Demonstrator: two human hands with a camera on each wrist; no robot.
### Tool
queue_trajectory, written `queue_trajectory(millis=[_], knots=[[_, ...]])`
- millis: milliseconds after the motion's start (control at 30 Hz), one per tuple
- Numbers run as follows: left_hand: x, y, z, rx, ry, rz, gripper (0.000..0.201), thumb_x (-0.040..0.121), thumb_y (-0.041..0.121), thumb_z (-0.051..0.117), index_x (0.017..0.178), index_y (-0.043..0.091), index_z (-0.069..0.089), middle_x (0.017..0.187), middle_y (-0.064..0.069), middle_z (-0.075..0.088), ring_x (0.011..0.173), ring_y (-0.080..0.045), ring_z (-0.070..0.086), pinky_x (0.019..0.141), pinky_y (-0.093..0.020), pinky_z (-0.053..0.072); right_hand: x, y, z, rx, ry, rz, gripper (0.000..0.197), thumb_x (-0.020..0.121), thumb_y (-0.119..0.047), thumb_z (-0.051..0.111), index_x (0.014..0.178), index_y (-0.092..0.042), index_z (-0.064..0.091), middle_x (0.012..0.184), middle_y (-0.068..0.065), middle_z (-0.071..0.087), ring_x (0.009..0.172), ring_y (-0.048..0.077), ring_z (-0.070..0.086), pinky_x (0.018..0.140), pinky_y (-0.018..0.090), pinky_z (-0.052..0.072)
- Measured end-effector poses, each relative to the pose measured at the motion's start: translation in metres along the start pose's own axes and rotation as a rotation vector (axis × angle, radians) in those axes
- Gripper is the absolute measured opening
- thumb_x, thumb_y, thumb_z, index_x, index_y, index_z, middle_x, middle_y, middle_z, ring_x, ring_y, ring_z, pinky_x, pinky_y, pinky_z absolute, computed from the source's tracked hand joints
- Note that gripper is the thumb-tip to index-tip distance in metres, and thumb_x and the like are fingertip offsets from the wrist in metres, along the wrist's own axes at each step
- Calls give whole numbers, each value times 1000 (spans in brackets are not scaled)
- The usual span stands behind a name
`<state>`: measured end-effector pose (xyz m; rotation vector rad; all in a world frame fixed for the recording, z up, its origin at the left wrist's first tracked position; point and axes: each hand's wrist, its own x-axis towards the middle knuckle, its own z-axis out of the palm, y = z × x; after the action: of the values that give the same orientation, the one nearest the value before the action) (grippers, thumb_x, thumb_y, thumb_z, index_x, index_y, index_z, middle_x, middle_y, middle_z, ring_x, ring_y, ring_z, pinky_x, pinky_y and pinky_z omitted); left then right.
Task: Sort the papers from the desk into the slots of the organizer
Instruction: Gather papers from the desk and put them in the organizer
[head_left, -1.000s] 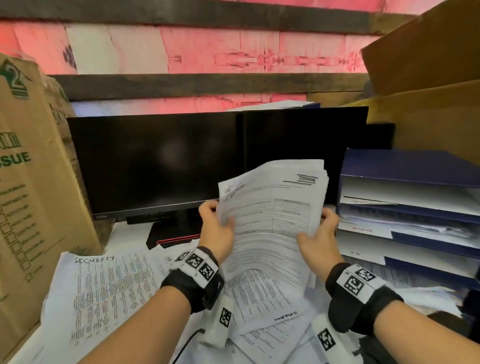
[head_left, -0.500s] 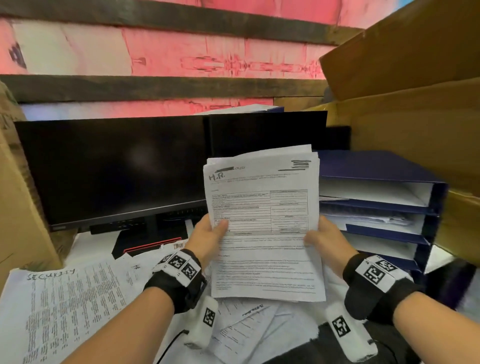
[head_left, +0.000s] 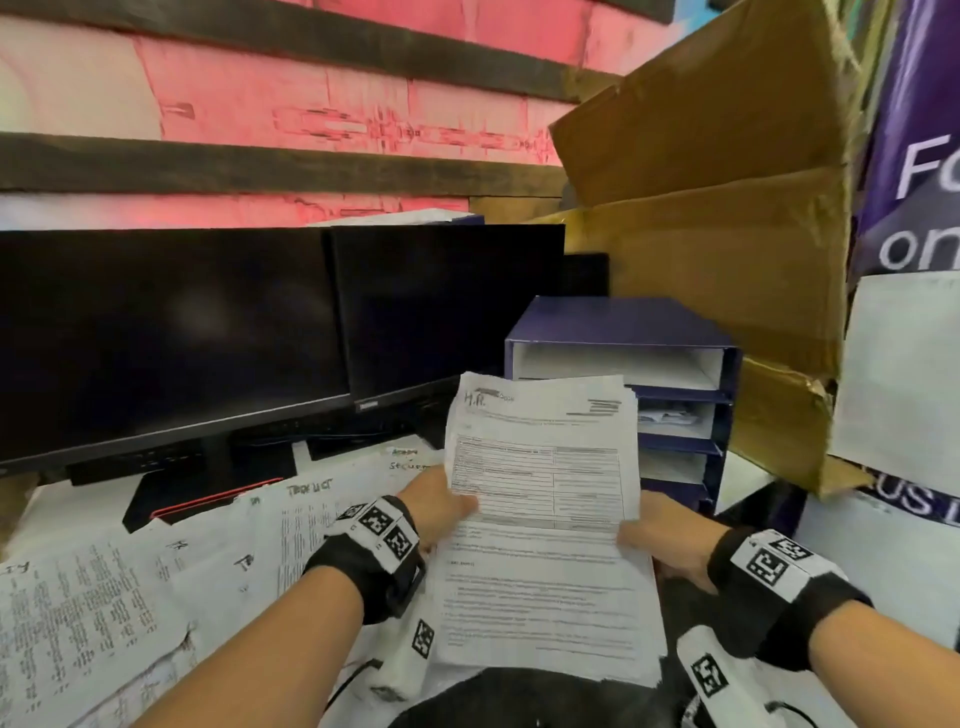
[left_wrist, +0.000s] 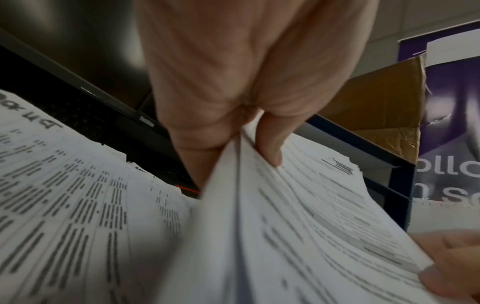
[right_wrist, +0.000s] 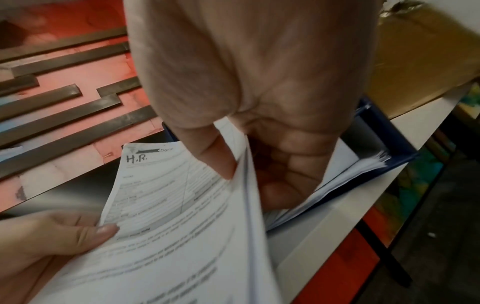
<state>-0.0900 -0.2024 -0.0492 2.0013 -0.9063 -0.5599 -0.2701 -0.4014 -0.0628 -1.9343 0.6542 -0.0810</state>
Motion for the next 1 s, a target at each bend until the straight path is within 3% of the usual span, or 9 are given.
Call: queue_trajectory(millis=[67,233,367,500,600,667,833,933,1000], knots=[[-3,4,8,75,-88,-52,30,93,19,56,122,21,61,118,-2,67,105,-22,65,88,-41,56,-5,8,-11,23,-36,58,34,91,-4,55,120,-20,63,109,0,73,96,22,71,78,40,59],[-8,1,26,273,-292,-148,37,90,30,59,125,20,59,117,-2,67,99,-22,66,75,-34,58,-19,34,-28,8,-220,188,55,83,12,49,126,-20,58,116,6,70,105,30,68,87,51,55],[-1,-6,44,379,-366,-127,48,81,41,64,124,20,59,119,2,66,106,-19,64,94,-37,53,-26,49,-29,-38,-284,278,53,80,10,43,125,-13,60,115,9,70,107,35,66,92,54,51],[13,-5,49,265,-336,-88,42,83,35,68,121,19,63,121,0,67,109,-19,63,98,-37,50,-27,53,-37,109,-251,305,53,81,14,37,125,-5,60,114,14,70,104,36,67,82,49,57],[19,-9,45,74,-376,-83,59,61,45,75,115,22,68,114,-1,70,106,-23,66,96,-45,51,-32,51,-46,199,-246,288,51,83,15,33,124,-1,61,114,17,70,104,37,67,87,51,55],[21,-13,40,-10,-431,-64,64,59,45,77,118,21,67,118,-1,69,111,-23,64,100,-46,48,-36,54,-52,236,-289,277,54,81,13,32,123,-3,62,115,17,69,102,36,68,82,47,57],[17,-14,31,-286,-517,-21,70,64,30,84,127,11,60,128,-7,63,120,-27,58,106,-46,42,-41,61,-55,183,-322,298,61,60,-3,47,118,-2,65,97,25,64,57,22,57,61,32,56],[16,-9,26,-399,-527,-31,68,68,23,81,129,6,57,130,-12,60,122,-30,57,106,-44,42,-40,61,-54,220,-277,274,56,66,-3,46,119,-3,65,93,21,69,62,23,61,65,35,58],[20,-6,24,-362,-453,-83,52,78,17,74,126,2,59,128,-14,62,120,-33,57,107,-47,41,-41,57,-53,280,-268,234,48,79,-1,40,121,-4,64,107,22,70,80,30,68,73,40,58]])
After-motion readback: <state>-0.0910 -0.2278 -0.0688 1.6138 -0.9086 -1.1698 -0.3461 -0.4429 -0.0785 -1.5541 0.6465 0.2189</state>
